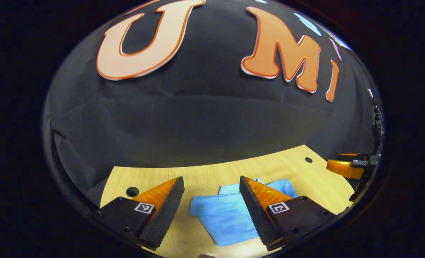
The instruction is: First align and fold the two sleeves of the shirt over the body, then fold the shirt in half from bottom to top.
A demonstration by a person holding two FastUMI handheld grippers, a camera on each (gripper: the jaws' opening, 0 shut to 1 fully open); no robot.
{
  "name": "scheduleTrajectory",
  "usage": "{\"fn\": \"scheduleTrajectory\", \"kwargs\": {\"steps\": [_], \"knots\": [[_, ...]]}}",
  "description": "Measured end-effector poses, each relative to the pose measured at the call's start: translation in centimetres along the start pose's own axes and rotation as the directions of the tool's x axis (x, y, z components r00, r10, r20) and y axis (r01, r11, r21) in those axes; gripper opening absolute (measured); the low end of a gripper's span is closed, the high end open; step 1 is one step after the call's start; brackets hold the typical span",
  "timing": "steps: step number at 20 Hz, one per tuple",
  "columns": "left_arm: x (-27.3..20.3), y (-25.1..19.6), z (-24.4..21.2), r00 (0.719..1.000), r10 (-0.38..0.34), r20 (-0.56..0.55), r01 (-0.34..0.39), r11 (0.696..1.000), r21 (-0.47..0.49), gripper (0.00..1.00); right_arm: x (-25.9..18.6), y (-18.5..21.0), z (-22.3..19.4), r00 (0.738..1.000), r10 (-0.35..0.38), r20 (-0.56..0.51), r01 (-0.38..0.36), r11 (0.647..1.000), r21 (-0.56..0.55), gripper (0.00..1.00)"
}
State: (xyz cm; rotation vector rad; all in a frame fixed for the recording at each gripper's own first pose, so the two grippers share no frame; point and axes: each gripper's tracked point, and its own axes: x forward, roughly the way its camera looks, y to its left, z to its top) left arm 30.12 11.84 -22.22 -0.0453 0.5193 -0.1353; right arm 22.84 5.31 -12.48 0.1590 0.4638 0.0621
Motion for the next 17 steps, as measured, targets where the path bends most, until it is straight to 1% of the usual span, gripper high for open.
{"fn": "scheduleTrajectory", "kwargs": {"steps": [3, 6, 8, 10, 12, 15, 16, 17], "knots": [[-4.5, -1.9, 2.1, 0.996, 0.01, 0.089, -0.012, 1.0, 0.016, 0.99, -3.9, -0.8, 1.6, 0.997, -0.012, 0.08, 0.016, 0.998, -0.054, 0.98], [-9.3, -3.7, 2.9, 0.988, 0.024, 0.153, -0.028, 0.999, 0.022, 0.99, -7.9, -1.0, 2.9, 0.987, 0.001, 0.161, 0.017, 0.993, -0.114, 0.98], [-12.2, -4.8, 3.3, 0.979, 0.053, 0.198, -0.057, 0.998, 0.015, 0.99, -10.3, -1.0, 3.2, 0.981, 0.017, 0.195, 0.011, 0.99, -0.144, 0.98], [-15.5, -5.8, 3.8, 0.96, 0.08, 0.268, -0.085, 0.996, 0.009, 0.99, -12.2, -0.7, 3.4, 0.972, 0.052, 0.228, -0.012, 0.985, -0.172, 0.98], [-18.4, -8.0, 4.1, 0.946, 0.066, 0.318, -0.075, 0.997, 0.013, 0.99, -14.3, -0.2, 2.8, 0.966, 0.085, 0.246, -0.039, 0.982, -0.186, 0.98], [-21.6, -10.9, 3.2, 0.942, 0.05, 0.331, -0.055, 0.998, 0.006, 0.99, -17.7, 1.4, 0.9, 0.955, 0.155, 0.254, -0.128, 0.985, -0.119, 0.99], [-22.5, -11.6, 2.9, 0.936, 0.055, 0.348, -0.062, 0.998, 0.008, 0.99, -18.8, 1.6, 0.7, 0.948, 0.168, 0.269, -0.143, 0.984, -0.111, 0.99], [-23.4, -12.2, 2.8, 0.93, 0.059, 0.363, -0.069, 0.998, 0.013, 0.99, -19.4, 1.3, 0.7, 0.944, 0.17, 0.285, -0.141, 0.983, -0.12, 0.99]]}}
